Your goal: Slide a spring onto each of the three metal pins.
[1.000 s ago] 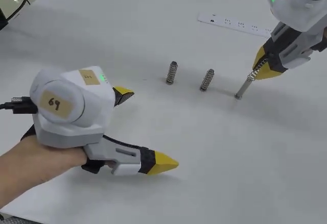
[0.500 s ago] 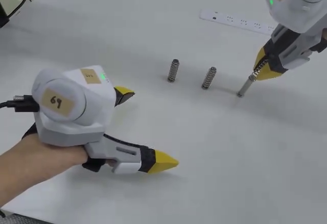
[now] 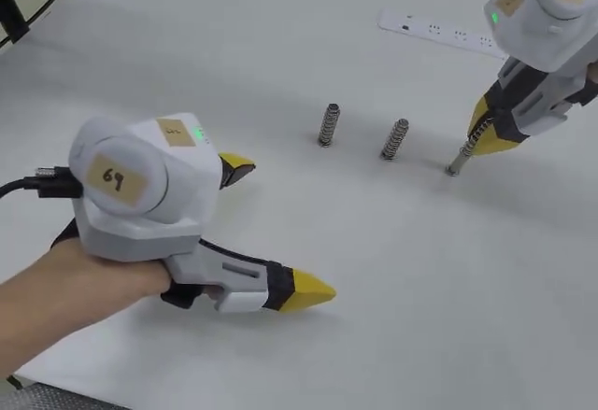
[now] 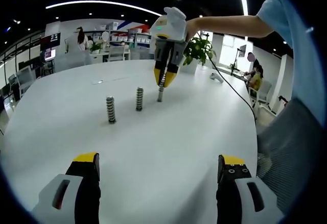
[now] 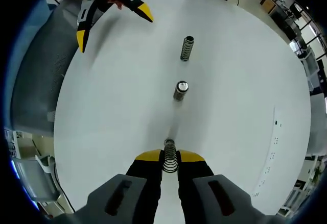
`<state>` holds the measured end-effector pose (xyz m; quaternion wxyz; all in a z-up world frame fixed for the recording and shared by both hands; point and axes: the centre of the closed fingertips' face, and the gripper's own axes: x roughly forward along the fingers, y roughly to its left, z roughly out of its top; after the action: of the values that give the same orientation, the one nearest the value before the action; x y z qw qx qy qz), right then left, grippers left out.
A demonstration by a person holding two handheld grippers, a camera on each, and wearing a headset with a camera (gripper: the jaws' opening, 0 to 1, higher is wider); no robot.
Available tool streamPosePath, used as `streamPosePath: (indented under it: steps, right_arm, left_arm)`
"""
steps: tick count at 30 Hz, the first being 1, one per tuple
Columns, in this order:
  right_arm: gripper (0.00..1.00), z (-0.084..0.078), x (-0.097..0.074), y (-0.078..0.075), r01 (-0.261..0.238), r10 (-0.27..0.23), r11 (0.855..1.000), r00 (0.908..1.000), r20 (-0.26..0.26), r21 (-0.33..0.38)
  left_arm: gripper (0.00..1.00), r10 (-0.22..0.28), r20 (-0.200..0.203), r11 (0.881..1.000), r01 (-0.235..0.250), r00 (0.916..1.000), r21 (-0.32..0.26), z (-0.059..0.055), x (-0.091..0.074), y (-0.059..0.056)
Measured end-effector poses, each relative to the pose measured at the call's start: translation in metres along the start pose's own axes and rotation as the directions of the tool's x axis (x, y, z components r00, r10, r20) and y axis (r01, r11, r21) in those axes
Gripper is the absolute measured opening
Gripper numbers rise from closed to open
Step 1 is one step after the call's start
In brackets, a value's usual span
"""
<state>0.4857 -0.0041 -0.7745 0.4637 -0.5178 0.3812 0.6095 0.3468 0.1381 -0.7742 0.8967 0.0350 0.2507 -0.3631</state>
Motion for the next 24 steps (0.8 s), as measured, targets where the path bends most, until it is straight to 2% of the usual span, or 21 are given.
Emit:
streamPosePath:
  steps: [8,16,21,24]
  right_arm:
    - [0.08,-0.004,0.014,-0.003,-0.021,0.021,1.000,0.9996,-0.019,0.004]
    - [0.08,-0.006,0.025,0.000,-0.036,0.037,0.999,0.9987,-0.036,0.006]
    - [0.08,-0.009,0.028,0.001,-0.038,0.038,0.999,0.9975,-0.059,0.003]
    - [0.08,-0.006,0.027,0.001,-0.034,0.034,0.999,0.9980,-0.054,0.006]
  left_arm:
    - [0.93,0.002,0.002,1.000,-0.002,1.0000,-0.006,0.000,0.000,0.002]
    - [0.93,-0.005,0.006,1.000,0.006,1.0000,-0.010,0.001,0.001,0.001]
    - [0.92,-0.010,0.006,1.000,0.011,0.9999,-0.011,0.000,0.001,0.001]
    - [0.92,-0.011,0.009,1.000,0.011,0.9999,-0.011,0.001,0.001,0.001]
